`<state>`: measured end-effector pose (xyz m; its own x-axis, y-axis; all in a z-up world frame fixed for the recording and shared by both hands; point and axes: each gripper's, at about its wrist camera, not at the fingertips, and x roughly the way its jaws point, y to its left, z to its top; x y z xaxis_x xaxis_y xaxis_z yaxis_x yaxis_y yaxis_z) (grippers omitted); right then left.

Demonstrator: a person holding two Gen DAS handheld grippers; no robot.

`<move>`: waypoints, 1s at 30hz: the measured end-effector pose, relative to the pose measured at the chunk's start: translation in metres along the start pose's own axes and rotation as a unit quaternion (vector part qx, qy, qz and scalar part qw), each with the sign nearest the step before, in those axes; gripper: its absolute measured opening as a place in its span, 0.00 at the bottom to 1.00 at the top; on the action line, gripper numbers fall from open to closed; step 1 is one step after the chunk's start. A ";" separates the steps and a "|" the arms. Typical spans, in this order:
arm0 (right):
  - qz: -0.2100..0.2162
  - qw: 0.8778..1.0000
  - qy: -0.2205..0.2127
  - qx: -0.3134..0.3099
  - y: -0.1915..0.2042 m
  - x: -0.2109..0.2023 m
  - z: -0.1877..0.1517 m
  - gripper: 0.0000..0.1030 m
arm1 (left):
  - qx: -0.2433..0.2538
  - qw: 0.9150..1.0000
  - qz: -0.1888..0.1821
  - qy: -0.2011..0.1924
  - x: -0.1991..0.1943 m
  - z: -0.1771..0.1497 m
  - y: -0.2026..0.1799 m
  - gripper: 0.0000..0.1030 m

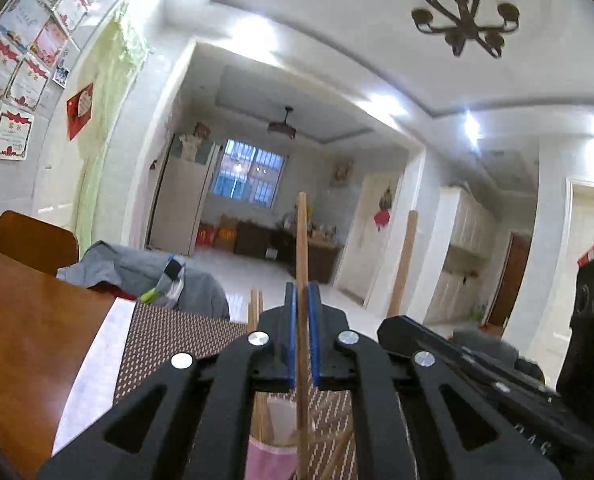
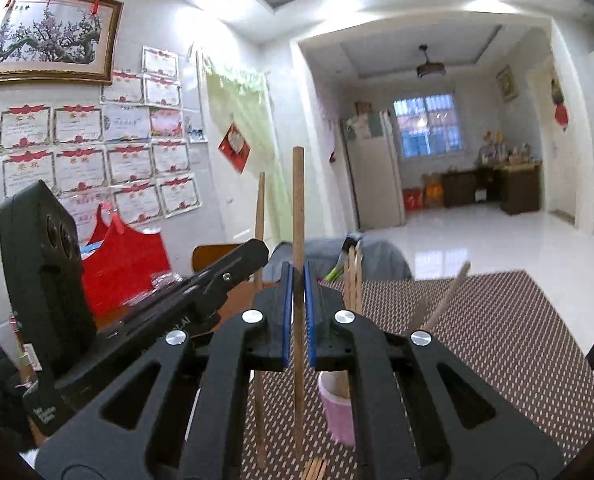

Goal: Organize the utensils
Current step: 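Lift both held chopsticks and carry them above the pink cup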

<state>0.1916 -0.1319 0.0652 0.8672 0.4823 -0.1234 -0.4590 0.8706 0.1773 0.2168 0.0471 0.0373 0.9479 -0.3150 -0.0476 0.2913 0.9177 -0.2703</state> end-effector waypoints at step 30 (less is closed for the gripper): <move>-0.057 0.997 -0.057 -0.002 -0.021 0.042 -0.008 0.06 | -0.004 0.997 0.045 -0.064 0.075 -0.019 0.032 0.06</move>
<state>0.2359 -0.1289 0.0487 0.9303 0.3656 -0.0305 -0.3560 0.9198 0.1650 0.2945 0.0479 0.0069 0.9789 -0.1978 0.0505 0.2040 0.9388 -0.2774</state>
